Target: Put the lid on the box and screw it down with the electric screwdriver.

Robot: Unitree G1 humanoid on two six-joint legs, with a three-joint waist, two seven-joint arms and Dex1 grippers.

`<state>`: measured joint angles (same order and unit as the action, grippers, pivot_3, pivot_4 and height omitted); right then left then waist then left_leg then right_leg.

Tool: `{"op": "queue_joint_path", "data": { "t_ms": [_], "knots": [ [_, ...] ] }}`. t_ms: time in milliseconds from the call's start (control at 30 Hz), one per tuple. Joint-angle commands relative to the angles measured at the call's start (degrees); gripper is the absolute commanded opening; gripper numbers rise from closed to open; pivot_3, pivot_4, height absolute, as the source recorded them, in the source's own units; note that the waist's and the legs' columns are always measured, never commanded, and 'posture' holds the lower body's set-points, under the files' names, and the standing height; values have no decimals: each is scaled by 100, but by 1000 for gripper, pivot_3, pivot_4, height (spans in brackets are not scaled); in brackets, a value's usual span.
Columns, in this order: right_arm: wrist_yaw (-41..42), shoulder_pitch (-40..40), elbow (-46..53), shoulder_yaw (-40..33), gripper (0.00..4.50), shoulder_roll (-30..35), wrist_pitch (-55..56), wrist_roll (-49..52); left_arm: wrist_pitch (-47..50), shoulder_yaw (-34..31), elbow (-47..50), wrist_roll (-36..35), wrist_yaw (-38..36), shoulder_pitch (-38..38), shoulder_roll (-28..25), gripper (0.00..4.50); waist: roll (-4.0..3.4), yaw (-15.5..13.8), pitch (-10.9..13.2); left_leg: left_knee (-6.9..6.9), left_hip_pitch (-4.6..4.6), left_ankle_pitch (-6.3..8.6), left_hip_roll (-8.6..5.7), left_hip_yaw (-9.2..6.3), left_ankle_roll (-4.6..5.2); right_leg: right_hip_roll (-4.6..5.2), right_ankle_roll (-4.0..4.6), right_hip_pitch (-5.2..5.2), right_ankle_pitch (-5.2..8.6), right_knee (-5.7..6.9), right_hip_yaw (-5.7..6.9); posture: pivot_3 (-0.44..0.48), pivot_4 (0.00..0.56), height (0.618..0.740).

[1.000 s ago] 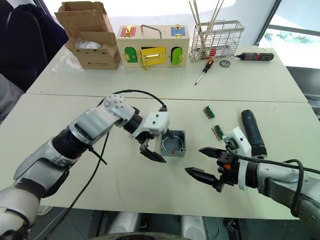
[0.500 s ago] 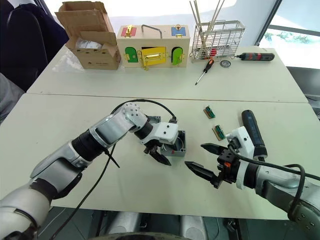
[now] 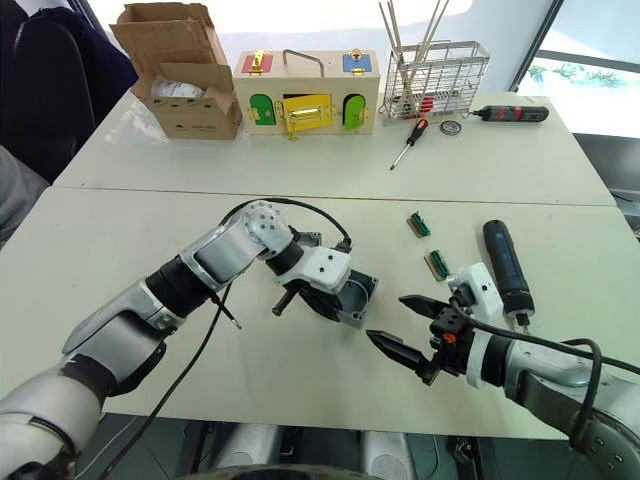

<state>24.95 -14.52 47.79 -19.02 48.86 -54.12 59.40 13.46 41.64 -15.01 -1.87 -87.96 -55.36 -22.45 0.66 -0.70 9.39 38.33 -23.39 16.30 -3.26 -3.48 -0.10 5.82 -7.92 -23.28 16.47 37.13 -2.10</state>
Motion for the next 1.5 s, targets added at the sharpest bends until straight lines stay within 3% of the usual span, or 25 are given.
{"op": "queue_joint_path", "data": {
  "t_ms": [33,367,767,800,833,1000,1100,1167,1233,1367,1500],
  "knots": [
    [26,-85,315,-74,4500,73,118,-50,-797,-88,-571,231,-262,-346,18,69,0,-3,0,0,0,0,0,0,0,0,0,0,0,0,0,0,150,730],
    [-183,-137,470,99,4500,-71,143,-79,-2018,-199,-2396,685,-411,-1152,593,69,2,-1,1,2,0,0,-1,1,1,0,-1,2,0,1,3,0,150,730],
    [-253,55,335,120,4500,-71,151,-102,-2138,129,-2765,-41,-454,-1447,610,69,3,-1,2,2,-2,1,-1,-2,2,0,-3,0,2,2,4,0,150,730],
    [-251,68,329,119,4500,-67,148,-100,-2134,151,-2751,-73,-454,-1455,596,915,3,0,2,2,-2,1,-1,-2,2,0,-3,1,2,2,4,0,150,730],
    [-246,75,324,117,4500,-65,146,-100,-2129,174,-2745,-102,-454,-1464,586,1196,3,1,2,2,-2,1,-1,-3,2,-1,-3,1,2,2,4,0,150,730],
    [-174,161,295,68,4500,23,101,-51,-2007,142,-2440,-330,-454,-1532,352,3706,3,9,2,2,-1,1,-1,-3,2,-1,-3,0,2,2,4,0,150,730],
    [-125,197,291,50,4500,77,80,-39,-2056,5,-2284,-267,-454,-1539,228,3706,3,4,1,2,-1,1,0,-3,2,-1,-3,-1,2,2,4,0,150,730],
    [-43,310,255,-111,4500,215,50,58,-1718,-489,-1927,-322,-447,-1578,-67,3706,3,10,2,2,-2,1,-1,-3,2,-1,-3,0,2,2,4,0,150,730],
    [60,788,28,-490,4500,453,40,775,-767,-1228,-1628,-364,378,-1569,-461,3706,7,55,6,3,-3,1,0,-3,2,-2,-3,-3,2,3,4,0,150,730],
    [434,1802,-478,-411,4500,1043,44,822,2089,-2070,-1329,-37,2146,-1447,-697,3706,3,146,4,1,2,2,3,-8,4,-7,-6,-4,3,11,5,0,150,730],
    [929,2677,-906,143,4500,1278,180,460,4890,-2519,-586,-256,2806,-1192,-739,3706,6,143,5,-2,-3,4,3,-19,8,-10,-13,-5,8,18,13,0,150,730]
  ]
}}
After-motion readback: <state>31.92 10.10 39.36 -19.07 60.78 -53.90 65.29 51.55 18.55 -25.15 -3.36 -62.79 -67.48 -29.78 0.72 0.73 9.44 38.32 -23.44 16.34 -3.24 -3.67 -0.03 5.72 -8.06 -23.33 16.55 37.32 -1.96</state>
